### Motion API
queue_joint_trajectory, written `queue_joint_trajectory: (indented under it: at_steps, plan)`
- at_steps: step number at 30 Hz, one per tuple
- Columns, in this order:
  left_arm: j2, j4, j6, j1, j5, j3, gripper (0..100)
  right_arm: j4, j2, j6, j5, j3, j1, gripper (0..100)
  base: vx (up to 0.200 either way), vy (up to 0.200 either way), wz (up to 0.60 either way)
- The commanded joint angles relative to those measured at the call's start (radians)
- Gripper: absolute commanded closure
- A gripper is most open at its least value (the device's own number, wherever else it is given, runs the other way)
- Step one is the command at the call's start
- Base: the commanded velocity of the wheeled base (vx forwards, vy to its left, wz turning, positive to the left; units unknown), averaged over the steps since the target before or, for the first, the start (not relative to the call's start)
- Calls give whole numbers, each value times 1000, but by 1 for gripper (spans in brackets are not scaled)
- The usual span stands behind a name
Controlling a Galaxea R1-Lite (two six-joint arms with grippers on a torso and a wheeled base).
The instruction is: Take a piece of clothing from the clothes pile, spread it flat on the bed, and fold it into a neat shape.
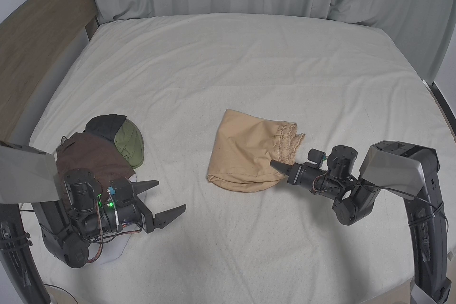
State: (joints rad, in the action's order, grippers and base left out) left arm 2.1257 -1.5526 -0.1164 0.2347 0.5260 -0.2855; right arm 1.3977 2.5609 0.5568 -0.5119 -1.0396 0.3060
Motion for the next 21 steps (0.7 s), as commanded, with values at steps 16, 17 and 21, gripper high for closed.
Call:
queue_joint_trajectory:
  at_steps: [16, 17, 21]
  plan:
    - [-1, -1, 0, 0, 2, -4, 0, 72, -133, -87, -4, 254, -93, 0, 0, 0, 0]
    - [-3, -1, 0, 0, 0, -4, 0, 86, -151, -89, -4, 276, -96, 0, 0, 0, 0]
    - [-3, -1, 0, 0, 0, -6, 0, 98, -218, -112, -4, 328, -97, 0, 0, 0, 0]
